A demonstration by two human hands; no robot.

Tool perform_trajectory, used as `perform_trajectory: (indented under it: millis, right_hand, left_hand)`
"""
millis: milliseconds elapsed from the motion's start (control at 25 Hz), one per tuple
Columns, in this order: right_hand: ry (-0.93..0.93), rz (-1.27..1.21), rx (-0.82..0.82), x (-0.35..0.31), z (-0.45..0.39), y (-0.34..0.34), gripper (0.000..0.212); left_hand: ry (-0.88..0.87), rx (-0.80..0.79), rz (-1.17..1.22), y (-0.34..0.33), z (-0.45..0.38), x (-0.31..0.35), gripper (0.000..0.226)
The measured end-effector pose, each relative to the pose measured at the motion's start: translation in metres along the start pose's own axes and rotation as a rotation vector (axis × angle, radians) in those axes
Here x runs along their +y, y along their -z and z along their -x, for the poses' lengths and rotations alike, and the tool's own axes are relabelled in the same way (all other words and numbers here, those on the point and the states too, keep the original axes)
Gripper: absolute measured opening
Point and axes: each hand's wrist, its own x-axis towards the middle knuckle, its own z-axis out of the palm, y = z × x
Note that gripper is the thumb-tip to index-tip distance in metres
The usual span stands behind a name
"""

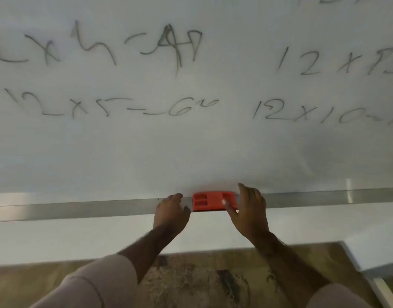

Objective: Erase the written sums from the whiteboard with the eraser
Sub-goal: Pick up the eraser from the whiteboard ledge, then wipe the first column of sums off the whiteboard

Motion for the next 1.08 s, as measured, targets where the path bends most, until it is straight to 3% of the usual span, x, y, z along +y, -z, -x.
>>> perform_trajectory:
  millis: [160, 320, 480, 680, 880, 1080]
  right_hand:
    - [-0.226, -0.078, -0.138, 0.003, 0.008, -0.016, 0.060]
    - [-0.256, -0.133, -0.121, -0.007, 0.020, -0.027, 0.057]
    - [-0.224, -0.221, -0.013, -0.020, 0.031, -0.031, 0.059]
    - [-0.056, -0.338, 0.124, -0.041, 0.024, -0.021, 0.056]
    - [0.073, -0.354, 0.185, -0.059, 0.008, -0.002, 0.056]
    - [0.204, -0.415, 0.296, -0.092, -0.024, 0.027, 0.046]
  left_hand:
    - [-0.035, -0.170, 0.069, -0.016, 0.005, 0.013, 0.047]
    - [-0.033, -0.214, 0.210, -0.026, 0.005, 0.020, 0.059]
    - [0.051, -0.082, 0.396, -0.020, 0.008, 0.016, 0.052]
    - [0.148, 0.069, 0.585, 0.002, 0.012, 0.013, 0.046]
    - [0.080, 0.138, 0.613, 0.027, 0.016, 0.000, 0.092]
    - [-0.057, 0.291, 0.582, 0.076, 0.018, -0.009, 0.066]
